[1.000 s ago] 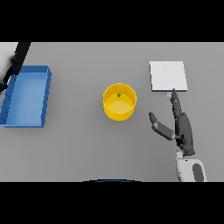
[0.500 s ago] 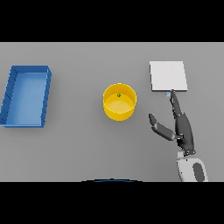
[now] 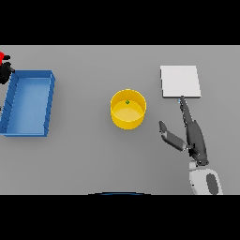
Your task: Pick up the red beaker and tilt it to pour out 1 green nut into yellow bowl. Pick up the yellow bowl and place it on the metallic measuring scale.
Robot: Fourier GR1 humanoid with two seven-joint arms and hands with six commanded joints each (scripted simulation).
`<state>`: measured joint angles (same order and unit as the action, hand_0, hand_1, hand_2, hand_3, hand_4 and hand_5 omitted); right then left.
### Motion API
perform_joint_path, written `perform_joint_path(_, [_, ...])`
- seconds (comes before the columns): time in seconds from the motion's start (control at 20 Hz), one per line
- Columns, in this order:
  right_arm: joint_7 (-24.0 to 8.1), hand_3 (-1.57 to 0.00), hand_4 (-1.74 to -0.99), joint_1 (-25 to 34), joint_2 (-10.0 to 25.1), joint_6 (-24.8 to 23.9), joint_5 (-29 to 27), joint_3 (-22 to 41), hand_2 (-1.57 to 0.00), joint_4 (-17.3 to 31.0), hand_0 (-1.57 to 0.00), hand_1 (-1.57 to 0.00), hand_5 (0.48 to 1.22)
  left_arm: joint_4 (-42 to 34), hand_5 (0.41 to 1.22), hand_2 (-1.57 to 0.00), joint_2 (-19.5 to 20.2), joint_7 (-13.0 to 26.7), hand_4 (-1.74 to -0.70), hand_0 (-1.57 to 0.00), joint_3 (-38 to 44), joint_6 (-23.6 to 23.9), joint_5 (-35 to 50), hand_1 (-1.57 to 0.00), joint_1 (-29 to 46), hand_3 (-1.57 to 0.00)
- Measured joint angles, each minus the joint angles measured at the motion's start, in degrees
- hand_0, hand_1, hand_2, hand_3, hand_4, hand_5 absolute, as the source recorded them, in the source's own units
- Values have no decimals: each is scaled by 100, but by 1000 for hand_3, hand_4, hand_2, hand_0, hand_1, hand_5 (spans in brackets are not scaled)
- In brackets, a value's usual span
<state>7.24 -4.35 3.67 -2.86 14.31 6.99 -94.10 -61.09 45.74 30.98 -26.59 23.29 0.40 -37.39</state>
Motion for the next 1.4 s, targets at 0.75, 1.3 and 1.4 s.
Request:
perform_joint_path(0.75, [124, 1, -1182, -163, 26, -29, 84, 46, 1, -93, 1, 1, 667, -815, 723, -490, 425, 382, -916, -596, -621, -835, 745, -483, 572, -462])
perform_joint_path(1.3, [-203, 1, -1198, -91, 82, -167, 479, 176, 1, -168, 1, 1, 662, -734, 671, -41, 427, -116, -786, -50, -417, -1043, 1026, -41, 509, -39])
perform_joint_path(1.4, [-162, 1, -1162, 13, 158, 6, 478, 249, 1, -132, 1, 1, 694, -697, 679, -26, 386, -199, -780, -32, -406, -975, 998, -26, 491, -24])
